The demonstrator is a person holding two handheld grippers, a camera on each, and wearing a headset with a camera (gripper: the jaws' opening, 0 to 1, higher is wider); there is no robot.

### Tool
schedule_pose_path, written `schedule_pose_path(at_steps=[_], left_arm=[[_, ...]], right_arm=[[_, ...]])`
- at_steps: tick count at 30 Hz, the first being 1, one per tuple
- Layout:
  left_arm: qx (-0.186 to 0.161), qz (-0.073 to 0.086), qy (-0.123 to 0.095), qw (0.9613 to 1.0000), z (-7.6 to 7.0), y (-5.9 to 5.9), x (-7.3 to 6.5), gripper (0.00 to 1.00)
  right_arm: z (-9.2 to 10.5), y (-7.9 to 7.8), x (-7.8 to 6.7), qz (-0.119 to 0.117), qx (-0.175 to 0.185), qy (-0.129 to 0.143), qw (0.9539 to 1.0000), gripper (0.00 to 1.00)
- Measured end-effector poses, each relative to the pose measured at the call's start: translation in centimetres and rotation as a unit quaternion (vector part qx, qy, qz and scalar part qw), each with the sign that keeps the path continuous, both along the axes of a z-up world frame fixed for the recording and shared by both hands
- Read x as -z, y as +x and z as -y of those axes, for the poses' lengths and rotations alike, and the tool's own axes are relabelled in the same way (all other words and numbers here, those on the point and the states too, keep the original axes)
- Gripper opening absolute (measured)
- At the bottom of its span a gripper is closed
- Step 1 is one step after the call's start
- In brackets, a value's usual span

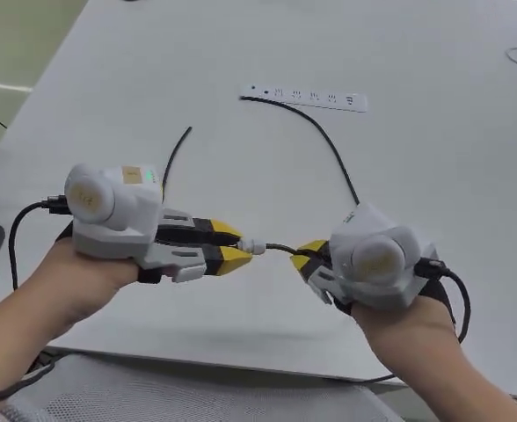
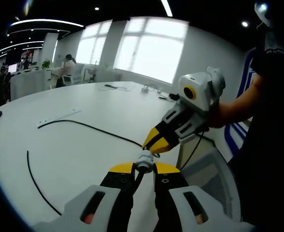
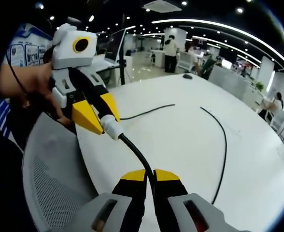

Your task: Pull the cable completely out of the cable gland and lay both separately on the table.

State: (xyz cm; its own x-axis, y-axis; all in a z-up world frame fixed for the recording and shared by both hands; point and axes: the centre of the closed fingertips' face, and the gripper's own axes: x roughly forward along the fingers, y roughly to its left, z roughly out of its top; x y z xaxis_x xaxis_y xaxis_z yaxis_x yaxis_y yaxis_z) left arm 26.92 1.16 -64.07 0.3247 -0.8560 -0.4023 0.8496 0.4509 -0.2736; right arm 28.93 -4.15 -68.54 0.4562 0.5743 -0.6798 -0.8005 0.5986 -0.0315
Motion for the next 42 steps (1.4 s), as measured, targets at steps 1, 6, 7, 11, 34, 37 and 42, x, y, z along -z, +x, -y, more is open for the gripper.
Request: schedule_pose_path(at_steps=[1,6,7,11,34,37,42], left_arm=[[0.001,0.001,0.000,1.0000,0.0,0.0,0.0,0.15],[0.007,0.000,-0.004,1.0000,-0.5,-0.4,0.0,0.15],[0.009,0.001,-0.004,0.9999,-0.6,-0.5,-0.1,0.15],[0.018,0.004,-0.008,0.9998,-1.1,-0.8,-0.3,0.15],[0.052,0.018,-0.006,0.9985,-3.4,-0.8,0.1,0.15],[0.053,0.020,-0.008,0.9983,-3.6,-0.7,0.0,0.15],[0.061,0.020,-0.007,0.9979,-3.7,-0.8,0.1,0.15]], right_arm=[[0.1,0.0,0.2,-0.003,0.005,0.000,1.0000,0.00],[0.8,-0.1,1.3,-0.026,0.052,0.007,0.9983,0.00],[0.9,-0.2,1.6,-0.036,0.062,0.011,0.9973,0.00],[1.3,-0.4,2.8,-0.057,0.094,0.012,0.9939,0.00],[0.4,-1.8,2.4,-0.052,0.134,-0.012,0.9895,0.03],[0.3,-1.8,2.2,-0.042,0.128,-0.021,0.9906,0.03],[-0.5,-2.1,1.2,-0.030,0.123,-0.021,0.9918,0.07]])
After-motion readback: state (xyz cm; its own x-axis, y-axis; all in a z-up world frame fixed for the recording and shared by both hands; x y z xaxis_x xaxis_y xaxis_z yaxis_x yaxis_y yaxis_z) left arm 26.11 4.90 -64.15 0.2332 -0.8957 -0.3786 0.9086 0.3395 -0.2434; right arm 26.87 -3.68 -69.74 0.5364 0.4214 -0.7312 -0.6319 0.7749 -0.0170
